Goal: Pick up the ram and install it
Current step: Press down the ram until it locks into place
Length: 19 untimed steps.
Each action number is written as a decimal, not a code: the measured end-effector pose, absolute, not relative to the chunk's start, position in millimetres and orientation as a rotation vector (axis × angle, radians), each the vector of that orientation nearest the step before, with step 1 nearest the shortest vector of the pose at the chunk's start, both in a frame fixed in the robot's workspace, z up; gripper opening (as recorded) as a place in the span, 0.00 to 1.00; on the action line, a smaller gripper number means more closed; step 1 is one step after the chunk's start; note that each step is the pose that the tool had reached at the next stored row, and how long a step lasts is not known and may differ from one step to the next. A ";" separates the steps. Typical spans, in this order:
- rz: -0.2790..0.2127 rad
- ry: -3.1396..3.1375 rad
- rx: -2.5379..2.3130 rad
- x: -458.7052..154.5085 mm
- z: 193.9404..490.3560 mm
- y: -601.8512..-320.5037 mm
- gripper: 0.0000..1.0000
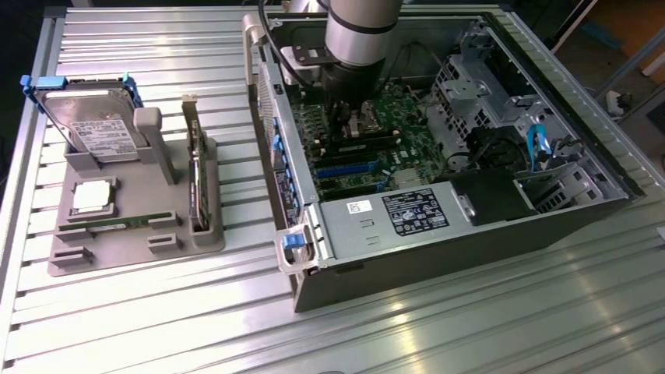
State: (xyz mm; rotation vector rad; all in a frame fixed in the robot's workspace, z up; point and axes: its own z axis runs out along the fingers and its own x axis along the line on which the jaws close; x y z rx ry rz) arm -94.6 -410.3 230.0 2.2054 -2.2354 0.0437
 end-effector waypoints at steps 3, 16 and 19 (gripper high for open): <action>0.044 -2.236 2.206 -94.6 229.8 -410.2 0.11; 0.044 -2.236 2.206 -94.6 246.5 -410.2 0.11; 0.044 -2.236 2.206 -94.6 251.5 -410.2 0.11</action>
